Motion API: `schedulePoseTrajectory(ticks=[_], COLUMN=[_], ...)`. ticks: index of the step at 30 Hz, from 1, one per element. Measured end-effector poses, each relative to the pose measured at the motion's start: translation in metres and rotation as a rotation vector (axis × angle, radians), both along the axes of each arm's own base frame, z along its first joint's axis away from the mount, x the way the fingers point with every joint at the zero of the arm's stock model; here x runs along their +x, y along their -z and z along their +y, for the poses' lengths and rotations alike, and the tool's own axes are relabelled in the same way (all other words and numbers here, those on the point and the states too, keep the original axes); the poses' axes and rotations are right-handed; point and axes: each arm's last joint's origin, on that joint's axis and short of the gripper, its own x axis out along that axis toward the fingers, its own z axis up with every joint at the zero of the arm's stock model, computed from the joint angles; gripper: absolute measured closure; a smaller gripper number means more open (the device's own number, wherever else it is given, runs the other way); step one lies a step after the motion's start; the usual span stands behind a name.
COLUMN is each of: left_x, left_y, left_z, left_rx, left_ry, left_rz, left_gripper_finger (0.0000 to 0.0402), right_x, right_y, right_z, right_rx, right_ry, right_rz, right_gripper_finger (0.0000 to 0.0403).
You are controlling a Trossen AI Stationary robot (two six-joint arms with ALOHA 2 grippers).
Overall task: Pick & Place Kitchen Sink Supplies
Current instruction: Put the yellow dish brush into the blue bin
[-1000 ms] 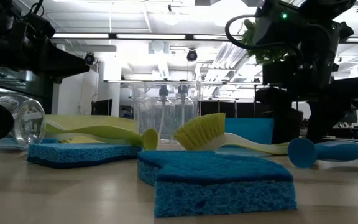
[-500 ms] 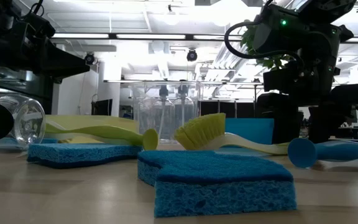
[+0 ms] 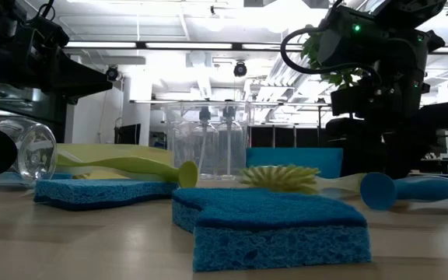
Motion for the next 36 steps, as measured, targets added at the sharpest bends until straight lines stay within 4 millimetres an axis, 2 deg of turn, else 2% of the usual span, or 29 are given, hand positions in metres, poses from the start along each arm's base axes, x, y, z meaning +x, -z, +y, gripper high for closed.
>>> schedulePoseTrajectory(ticks=[4, 12, 17, 24, 30, 36], left_x=[0.0, 0.0, 0.0, 0.0, 0.0, 0.0], left_y=[0.0, 0.0, 0.0, 0.0, 0.0, 0.0], left_z=[0.0, 0.0, 0.0, 0.0, 0.0, 0.0], left_rx=[0.0, 0.0, 0.0, 0.0, 0.0, 0.0], left_ry=[0.0, 0.0, 0.0, 0.0, 0.0, 0.0], left_rz=[0.0, 0.0, 0.0, 0.0, 0.0, 0.0], left_gripper_finger=[0.0241, 0.0241, 0.0241, 0.0241, 0.0241, 0.0241], right_x=[0.0, -0.006, -0.016, -0.039, -0.054, -0.071], right_y=[-0.001, -0.018, -0.036, -0.06, -0.074, -0.08], right_z=[0.0, -0.003, -0.006, -0.009, -0.022, -0.041], right_rx=[0.002, -0.024, -0.005, 0.039, 0.125, 0.093], right_ry=[0.027, 0.158, 0.328, 0.48, 0.609, 0.726], right_rz=[-0.001, -0.073, -0.122, -0.144, -0.151, -0.094], right_gripper_finger=[0.0334, 0.0335, 0.0335, 0.0335, 0.0335, 0.0335])
